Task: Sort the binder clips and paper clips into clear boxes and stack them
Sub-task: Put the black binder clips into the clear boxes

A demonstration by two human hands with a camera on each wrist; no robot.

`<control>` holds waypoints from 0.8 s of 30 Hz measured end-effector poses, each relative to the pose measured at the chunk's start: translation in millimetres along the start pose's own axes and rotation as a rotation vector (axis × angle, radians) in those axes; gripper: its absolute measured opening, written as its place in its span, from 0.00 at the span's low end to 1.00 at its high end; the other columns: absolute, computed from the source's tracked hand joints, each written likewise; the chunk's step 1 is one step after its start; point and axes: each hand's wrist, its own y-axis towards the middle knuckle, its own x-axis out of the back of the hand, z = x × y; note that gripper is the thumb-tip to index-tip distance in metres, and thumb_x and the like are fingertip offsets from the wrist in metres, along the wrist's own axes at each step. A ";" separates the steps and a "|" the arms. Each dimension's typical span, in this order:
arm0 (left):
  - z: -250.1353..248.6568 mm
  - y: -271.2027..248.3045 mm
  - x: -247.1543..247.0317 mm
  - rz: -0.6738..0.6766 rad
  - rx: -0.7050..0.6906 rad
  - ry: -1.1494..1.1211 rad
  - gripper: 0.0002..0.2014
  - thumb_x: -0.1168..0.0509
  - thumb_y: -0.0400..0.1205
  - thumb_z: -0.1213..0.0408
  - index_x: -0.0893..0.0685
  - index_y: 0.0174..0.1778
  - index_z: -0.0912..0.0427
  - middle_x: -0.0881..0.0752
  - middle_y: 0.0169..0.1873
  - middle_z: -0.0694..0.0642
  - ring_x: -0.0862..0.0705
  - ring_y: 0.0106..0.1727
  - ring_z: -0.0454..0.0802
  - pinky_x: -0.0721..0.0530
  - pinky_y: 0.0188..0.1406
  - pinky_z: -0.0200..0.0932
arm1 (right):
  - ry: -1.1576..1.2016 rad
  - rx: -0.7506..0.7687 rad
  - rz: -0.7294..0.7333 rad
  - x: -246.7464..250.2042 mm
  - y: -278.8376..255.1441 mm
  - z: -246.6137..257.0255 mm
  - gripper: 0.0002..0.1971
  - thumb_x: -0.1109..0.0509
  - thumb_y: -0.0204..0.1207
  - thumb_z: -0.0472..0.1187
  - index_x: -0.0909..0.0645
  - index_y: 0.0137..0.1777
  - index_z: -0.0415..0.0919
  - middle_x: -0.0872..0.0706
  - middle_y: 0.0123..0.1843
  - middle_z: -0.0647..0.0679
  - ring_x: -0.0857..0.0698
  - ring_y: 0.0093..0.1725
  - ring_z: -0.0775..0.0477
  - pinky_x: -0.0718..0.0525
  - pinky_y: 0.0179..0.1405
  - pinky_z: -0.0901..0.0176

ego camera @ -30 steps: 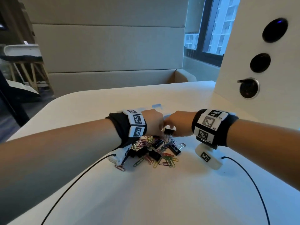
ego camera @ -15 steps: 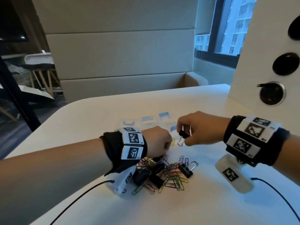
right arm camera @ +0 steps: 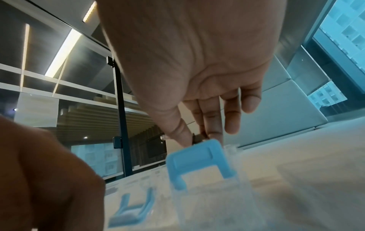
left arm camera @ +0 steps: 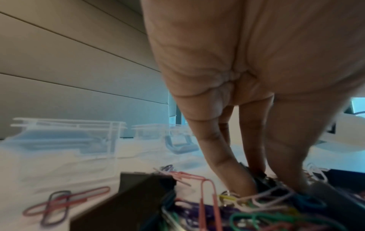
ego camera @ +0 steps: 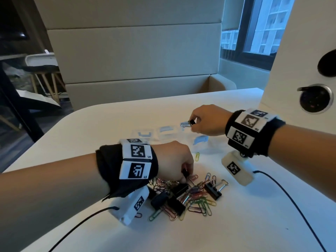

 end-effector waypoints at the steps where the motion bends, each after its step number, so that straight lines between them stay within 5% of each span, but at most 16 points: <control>1: -0.3 -0.6 0.4 0.009 -0.005 0.017 0.17 0.27 0.76 0.61 0.14 0.62 0.53 0.15 0.58 0.52 0.25 0.40 0.42 0.27 0.39 0.34 | -0.021 -0.012 0.045 -3.0 2.4 1.2 0.18 0.32 0.76 0.46 0.14 0.56 0.32 0.10 0.53 0.40 0.15 0.52 0.36 0.19 0.46 0.46; 3: -0.4 -0.8 0.6 0.015 -0.026 0.043 0.19 0.27 0.75 0.62 0.14 0.63 0.52 0.16 0.59 0.52 0.26 0.34 0.39 0.28 0.41 0.35 | -0.044 -0.030 0.126 -7.1 4.5 4.3 0.21 0.33 0.76 0.47 0.14 0.55 0.28 0.11 0.55 0.32 0.13 0.52 0.30 0.14 0.49 0.43; 6: 0.7 -0.1 -0.7 -0.005 -0.041 0.020 0.17 0.27 0.75 0.63 0.14 0.60 0.54 0.16 0.58 0.51 0.28 0.31 0.33 0.30 0.32 0.29 | -0.081 -0.054 0.202 -9.4 4.0 8.4 0.18 0.35 0.78 0.48 0.18 0.37 0.32 0.14 0.37 0.37 0.23 0.33 0.42 0.26 0.32 0.55; 9: 3.6 -1.0 -1.1 -0.038 -0.040 -0.054 0.15 0.25 0.73 0.64 0.15 0.55 0.54 0.17 0.43 0.42 0.27 0.30 0.31 0.30 0.26 0.22 | -0.079 -0.077 0.286 -8.4 0.3 9.0 0.20 0.38 0.80 0.50 0.26 0.29 0.40 0.13 0.32 0.48 0.31 0.27 0.50 0.32 0.28 0.60; 12: 8.1 -1.3 -1.9 -0.077 -0.032 -0.112 0.11 0.24 0.71 0.63 0.16 0.47 0.55 0.23 0.31 0.38 0.26 0.30 0.31 0.28 0.25 0.19 | -0.078 -0.061 0.317 -7.6 -4.7 7.4 0.21 0.40 0.82 0.52 0.21 0.33 0.39 0.11 0.36 0.48 0.31 0.26 0.51 0.31 0.29 0.61; 16: 16.3 -3.9 5.3 -0.104 -0.011 -0.269 0.09 0.25 0.73 0.66 0.20 0.39 0.54 0.16 0.31 0.44 0.18 0.28 0.40 0.22 0.25 0.24 | -0.057 -0.012 0.255 -7.3 -9.3 3.7 0.23 0.41 0.83 0.56 0.27 0.33 0.38 0.21 0.34 0.43 0.28 0.33 0.47 0.30 0.37 0.54; 19: 28.7 -2.5 27.0 -0.289 0.034 -0.371 0.08 0.26 0.74 0.68 0.18 0.38 0.54 0.13 0.30 0.50 0.15 0.27 0.46 0.15 0.34 0.37 | -0.012 0.028 0.175 -1.9 -12.7 -0.1 0.25 0.39 0.81 0.56 0.18 0.44 0.32 0.12 0.45 0.40 0.19 0.43 0.45 0.20 0.52 0.49; 21: 41.6 3.9 42.5 -0.470 0.116 -0.363 0.04 0.27 0.75 0.69 0.15 0.40 0.57 0.13 0.28 0.52 0.15 0.27 0.46 0.16 0.36 0.39 | -0.024 0.039 0.118 5.0 -17.6 2.1 0.19 0.37 0.80 0.56 0.12 0.56 0.44 0.11 0.58 0.49 0.16 0.57 0.45 0.20 0.64 0.49; 24: 53.9 16.7 53.8 -0.529 0.258 -0.248 0.03 0.30 0.77 0.70 0.12 0.44 0.61 0.11 0.30 0.56 0.15 0.30 0.47 0.18 0.38 0.39 | -0.020 0.070 0.067 12.4 -23.8 4.6 0.15 0.35 0.79 0.53 0.13 0.60 0.51 0.14 0.64 0.53 0.18 0.63 0.47 0.23 0.66 0.53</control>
